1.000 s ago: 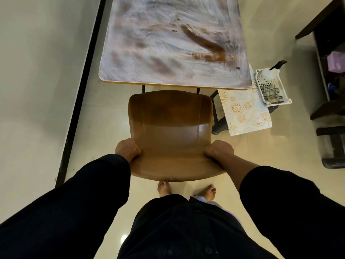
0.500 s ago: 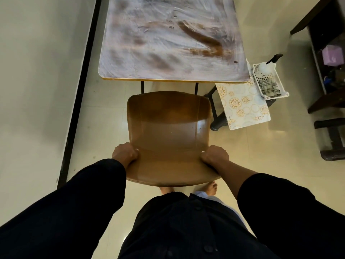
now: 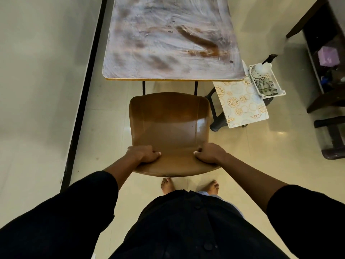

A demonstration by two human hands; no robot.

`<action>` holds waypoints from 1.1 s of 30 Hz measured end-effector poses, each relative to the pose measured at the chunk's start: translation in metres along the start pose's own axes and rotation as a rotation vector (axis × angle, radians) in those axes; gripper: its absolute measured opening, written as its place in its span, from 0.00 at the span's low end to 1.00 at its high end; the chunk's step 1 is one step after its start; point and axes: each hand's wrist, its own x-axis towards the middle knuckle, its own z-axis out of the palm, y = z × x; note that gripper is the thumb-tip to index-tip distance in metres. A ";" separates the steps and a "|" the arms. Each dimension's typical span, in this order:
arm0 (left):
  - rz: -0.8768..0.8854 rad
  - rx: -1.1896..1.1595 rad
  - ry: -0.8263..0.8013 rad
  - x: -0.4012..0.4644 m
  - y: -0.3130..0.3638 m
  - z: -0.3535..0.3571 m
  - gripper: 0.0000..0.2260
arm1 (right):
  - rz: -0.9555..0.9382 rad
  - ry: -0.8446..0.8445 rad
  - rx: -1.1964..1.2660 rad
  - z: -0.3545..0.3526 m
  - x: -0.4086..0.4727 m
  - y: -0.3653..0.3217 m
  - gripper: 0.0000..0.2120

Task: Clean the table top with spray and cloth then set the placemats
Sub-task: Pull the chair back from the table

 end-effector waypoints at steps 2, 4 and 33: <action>0.141 0.051 0.010 -0.015 0.010 0.002 0.28 | -0.066 0.041 0.033 0.001 -0.016 0.008 0.21; 0.252 0.044 0.014 -0.031 0.022 0.007 0.30 | -0.153 0.098 0.085 0.001 -0.039 0.012 0.19; 0.539 0.335 0.498 -0.058 0.047 0.027 0.33 | -0.434 0.395 -0.407 0.006 -0.057 0.002 0.24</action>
